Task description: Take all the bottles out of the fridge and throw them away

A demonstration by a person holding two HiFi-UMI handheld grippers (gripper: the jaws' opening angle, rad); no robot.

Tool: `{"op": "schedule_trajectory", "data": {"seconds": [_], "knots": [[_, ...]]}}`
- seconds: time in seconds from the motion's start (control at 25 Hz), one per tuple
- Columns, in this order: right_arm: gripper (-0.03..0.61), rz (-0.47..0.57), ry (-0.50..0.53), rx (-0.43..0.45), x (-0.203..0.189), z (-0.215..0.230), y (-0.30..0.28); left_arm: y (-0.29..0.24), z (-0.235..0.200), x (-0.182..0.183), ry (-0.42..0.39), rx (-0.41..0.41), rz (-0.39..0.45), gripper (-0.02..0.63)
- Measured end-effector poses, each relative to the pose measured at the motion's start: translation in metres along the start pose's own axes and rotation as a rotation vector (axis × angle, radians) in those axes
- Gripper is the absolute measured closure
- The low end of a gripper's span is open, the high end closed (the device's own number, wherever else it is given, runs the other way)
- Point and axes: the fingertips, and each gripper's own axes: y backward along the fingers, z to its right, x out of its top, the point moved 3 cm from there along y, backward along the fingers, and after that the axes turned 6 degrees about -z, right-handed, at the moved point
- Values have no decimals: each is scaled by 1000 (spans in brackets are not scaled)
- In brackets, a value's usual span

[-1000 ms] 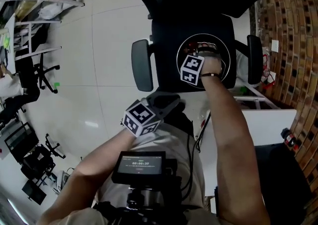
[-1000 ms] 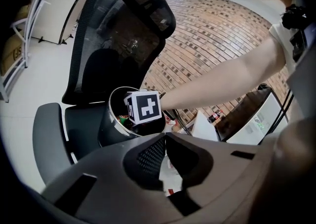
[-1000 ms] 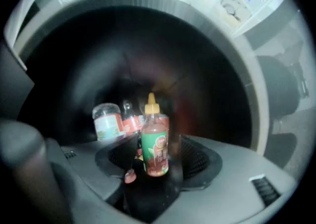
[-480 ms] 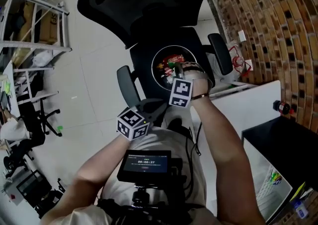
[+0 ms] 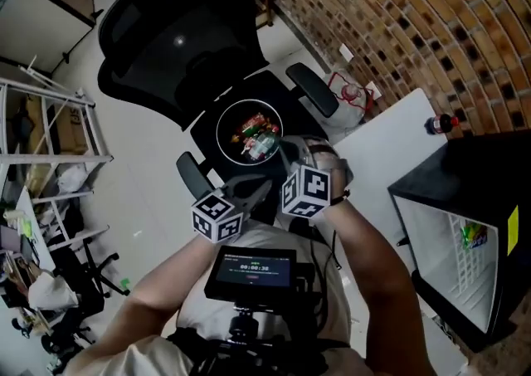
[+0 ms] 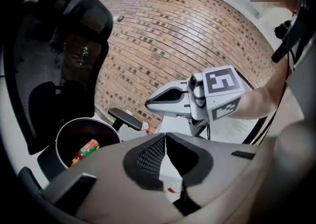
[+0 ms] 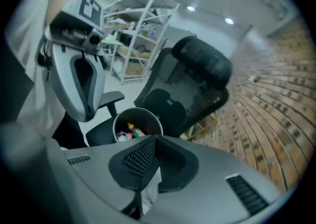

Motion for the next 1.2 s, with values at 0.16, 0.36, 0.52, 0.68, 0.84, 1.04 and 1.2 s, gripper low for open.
{"op": "schedule_trajectory", "data": {"seconds": [0.16, 0.36, 0.52, 0.68, 0.84, 1.04, 1.2], "knots": [[577, 23, -181, -48, -35, 7, 53, -26, 33, 16, -101, -84, -42, 601], [578, 4, -367, -150, -86, 5, 118, -62, 80, 30, -231, -228, -97, 601], [577, -11, -523, -245, -121, -9, 167, -85, 123, 31, -322, -343, -143, 601], [577, -31, -661, -358, -154, -28, 216, -104, 169, 27, -406, -465, -196, 601], [577, -40, -783, -491, -175, -51, 265, -115, 212, 24, -487, -590, -255, 601], [577, 16, -999, -664, -198, -78, 322, -130, 262, 21, -569, -707, -285, 601], [577, 89, -1111, -782, -213, -101, 358, -140, 297, 14, -626, -773, -282, 601]]}}
